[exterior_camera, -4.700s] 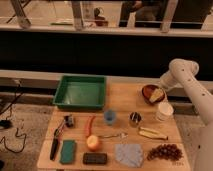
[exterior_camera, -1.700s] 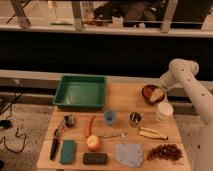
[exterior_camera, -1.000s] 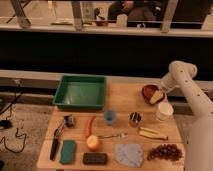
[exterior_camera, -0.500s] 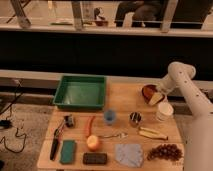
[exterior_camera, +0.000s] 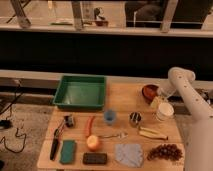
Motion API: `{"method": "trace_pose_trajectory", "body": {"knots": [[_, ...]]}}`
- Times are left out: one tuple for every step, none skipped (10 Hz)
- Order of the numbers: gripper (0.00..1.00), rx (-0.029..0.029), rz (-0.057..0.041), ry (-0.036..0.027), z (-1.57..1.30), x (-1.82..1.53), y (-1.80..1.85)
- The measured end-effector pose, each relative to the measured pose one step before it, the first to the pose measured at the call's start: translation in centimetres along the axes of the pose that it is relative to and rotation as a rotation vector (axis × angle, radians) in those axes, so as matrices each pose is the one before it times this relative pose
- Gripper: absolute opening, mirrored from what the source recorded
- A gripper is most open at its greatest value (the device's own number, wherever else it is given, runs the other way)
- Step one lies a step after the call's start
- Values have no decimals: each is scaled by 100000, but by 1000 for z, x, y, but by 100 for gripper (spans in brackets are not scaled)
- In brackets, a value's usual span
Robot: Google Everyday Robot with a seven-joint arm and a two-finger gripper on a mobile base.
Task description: Stack bowls into tray
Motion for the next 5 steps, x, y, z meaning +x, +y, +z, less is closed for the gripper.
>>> {"method": "trace_pose_trajectory", "body": {"knots": [[80,-38,-357,-295,557,231,-49],[79,8,-327,-366,393,153,-57],[74,217,-462,-185,262,29,-56],[60,56,-1636,-599,479,-259,10],[52,19,-939,-640,69,-361,32]]}}
